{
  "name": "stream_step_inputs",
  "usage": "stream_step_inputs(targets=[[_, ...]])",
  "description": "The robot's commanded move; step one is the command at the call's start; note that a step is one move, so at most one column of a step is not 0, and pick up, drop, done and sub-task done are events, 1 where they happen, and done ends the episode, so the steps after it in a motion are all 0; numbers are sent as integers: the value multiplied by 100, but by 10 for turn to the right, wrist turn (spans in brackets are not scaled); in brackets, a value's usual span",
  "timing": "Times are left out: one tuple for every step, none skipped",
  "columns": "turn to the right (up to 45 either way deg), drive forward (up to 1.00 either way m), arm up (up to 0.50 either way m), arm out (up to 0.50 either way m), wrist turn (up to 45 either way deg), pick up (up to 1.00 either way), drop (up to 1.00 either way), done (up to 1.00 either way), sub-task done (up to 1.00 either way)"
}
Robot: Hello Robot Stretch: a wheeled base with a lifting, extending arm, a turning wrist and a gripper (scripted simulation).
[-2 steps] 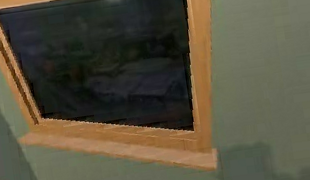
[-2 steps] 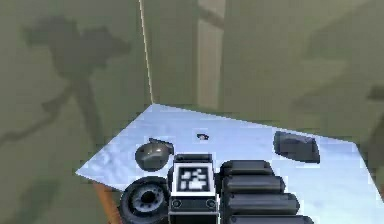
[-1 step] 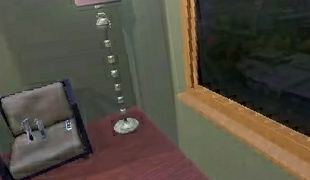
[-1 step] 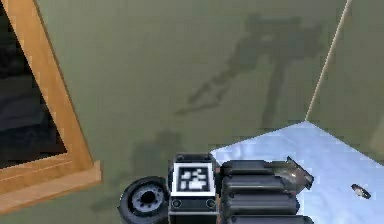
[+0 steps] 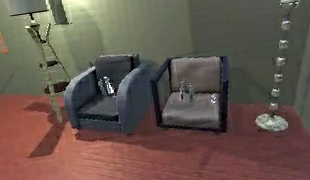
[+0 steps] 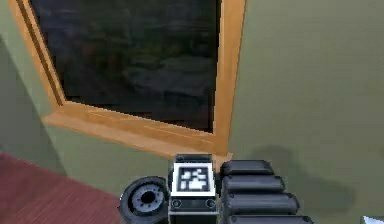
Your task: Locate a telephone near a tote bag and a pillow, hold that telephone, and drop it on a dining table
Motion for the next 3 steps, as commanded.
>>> stream_step_inputs(targets=[[450, 0, 0, 0, 0, 0, 0, 0, 0], [450, 0, 0, 0, 0, 0, 0, 0, 0], [270, 0, 0, 0, 0, 0, 0, 0, 0]])
